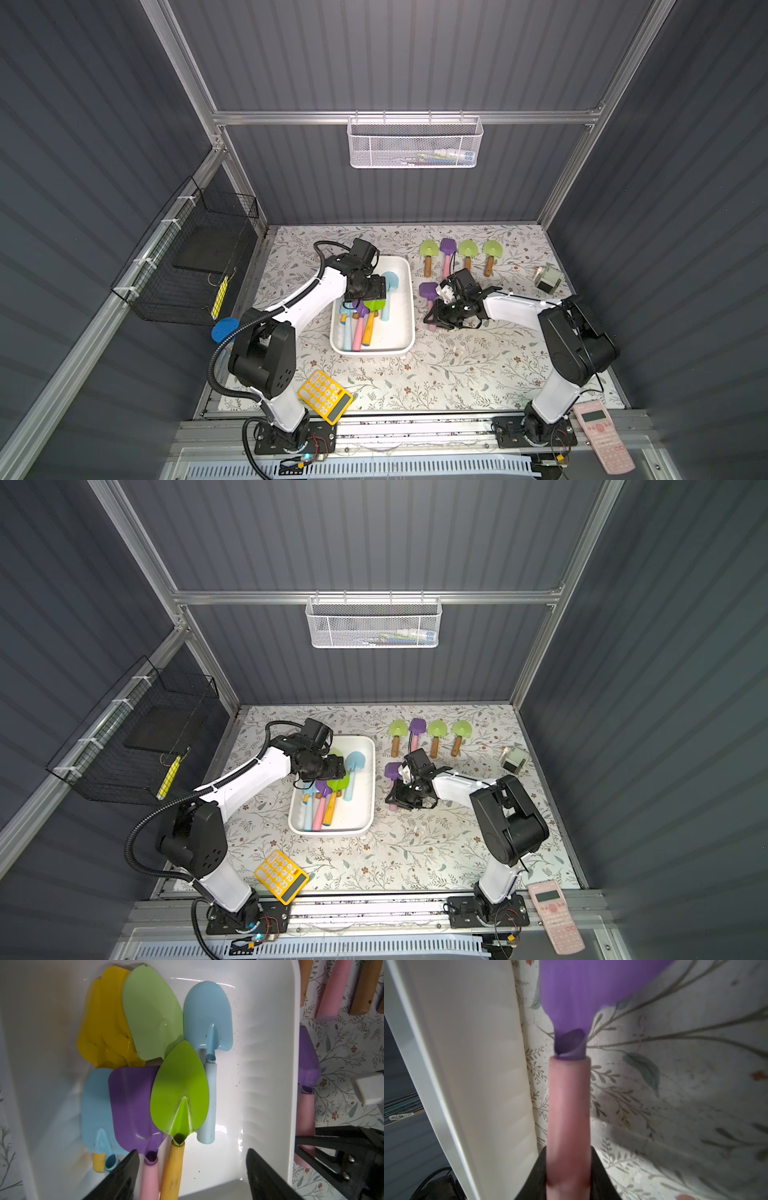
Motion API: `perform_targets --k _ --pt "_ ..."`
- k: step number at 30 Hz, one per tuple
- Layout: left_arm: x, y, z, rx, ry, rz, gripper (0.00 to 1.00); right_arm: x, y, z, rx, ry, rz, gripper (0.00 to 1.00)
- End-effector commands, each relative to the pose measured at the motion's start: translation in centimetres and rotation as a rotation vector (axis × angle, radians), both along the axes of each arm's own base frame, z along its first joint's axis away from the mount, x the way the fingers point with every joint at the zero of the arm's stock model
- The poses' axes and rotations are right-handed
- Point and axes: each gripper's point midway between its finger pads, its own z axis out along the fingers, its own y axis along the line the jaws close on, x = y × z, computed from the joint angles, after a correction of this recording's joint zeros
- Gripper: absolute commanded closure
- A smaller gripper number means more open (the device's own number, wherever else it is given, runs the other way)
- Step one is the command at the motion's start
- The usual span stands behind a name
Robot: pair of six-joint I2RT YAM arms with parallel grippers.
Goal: Take the shovel out of the storage box
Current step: Place the shovel at the center of the board, then pick up the shovel from the storage box.
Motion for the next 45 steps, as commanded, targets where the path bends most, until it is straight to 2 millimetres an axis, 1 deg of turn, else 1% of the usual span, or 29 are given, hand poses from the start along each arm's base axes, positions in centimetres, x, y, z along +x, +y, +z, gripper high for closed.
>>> perform_targets --k 1,7,9,13,15,18,19,23,26,29,30,33,34,35,36,38,40,41,43,45 --pt "-0.1 0.3 -0.5 0.01 -0.002 -0.017 0.19 0.7 0.8 -0.1 0.023 -0.002 0.011 0.87" --pt "-0.2 0.7 -0.5 0.017 0.002 -0.019 0.19 1.1 1.0 -1.3 0.013 0.025 0.015 0.82" --pt "-0.2 0.9 -0.4 0.021 -0.002 -0.018 0.19 1.1 1.1 -1.4 0.011 0.03 0.01 0.75" --pt "-0.2 1.2 -0.2 0.023 -0.006 -0.014 0.19 1.0 0.9 -1.7 0.002 0.042 0.006 0.66" --pt "-0.3 1.3 -0.3 0.026 -0.003 -0.015 0.19 0.9 0.7 -1.6 -0.008 0.039 0.005 0.61" --pt "-0.4 1.4 -0.6 0.033 0.008 -0.019 0.19 0.8 0.6 -1.3 -0.009 0.033 0.005 0.5" --pt "-0.5 1.4 -0.7 0.033 0.012 -0.021 0.19 0.8 0.5 -1.1 -0.011 0.032 0.006 0.48" --pt "-0.8 0.7 -0.6 0.001 0.024 -0.048 0.19 0.4 -0.1 0.0 -0.034 0.008 0.005 0.42" --pt "-0.9 -0.1 -0.5 -0.035 0.033 -0.069 0.2 0.0 -1.0 1.4 -0.058 -0.025 0.0 0.39" --pt "-0.6 -0.6 -0.8 -0.025 0.036 -0.081 0.24 -0.6 -1.8 2.9 -0.073 -0.061 -0.007 0.38" --pt "-0.4 -0.9 -1.0 -0.019 0.038 -0.085 0.26 -0.8 -2.2 3.5 -0.083 -0.074 -0.009 0.37" --pt "-0.1 -1.6 -1.6 -0.005 0.057 -0.095 0.39 -1.1 -3.0 5.3 -0.094 -0.125 -0.024 0.37" --pt "-0.2 -1.7 -1.9 0.012 0.065 -0.097 0.42 -1.7 -3.5 5.6 -0.107 -0.121 -0.026 0.38" --pt "-0.5 -1.5 -2.5 0.036 0.081 -0.1 0.43 -1.9 -3.7 6.1 -0.105 -0.133 -0.027 0.38" --pt "0.0 -1.7 -1.8 0.059 0.061 -0.099 0.44 -2.2 -3.8 6.7 -0.1 -0.143 -0.025 0.38" --pt "-0.5 -0.8 -2.6 0.141 0.073 -0.094 0.47 -2.6 -4.0 7.7 -0.091 -0.163 -0.023 0.39" --pt "-1.3 -0.6 -3.2 0.158 0.095 -0.1 0.48 -2.7 -4.8 8.3 -0.115 -0.196 -0.046 0.4" --pt "-2.2 -0.3 -4.1 0.17 0.12 -0.103 0.48 -2.9 -5.0 8.6 -0.111 -0.204 -0.05 0.4" --pt "-2.9 -0.3 -4.1 0.178 0.114 -0.104 0.48 -3.3 -5.3 8.9 -0.108 -0.215 -0.053 0.4" --pt "-3.5 -0.4 -4.0 0.18 0.106 -0.1 0.48 -3.6 -5.4 8.7 -0.109 -0.214 -0.052 0.41"
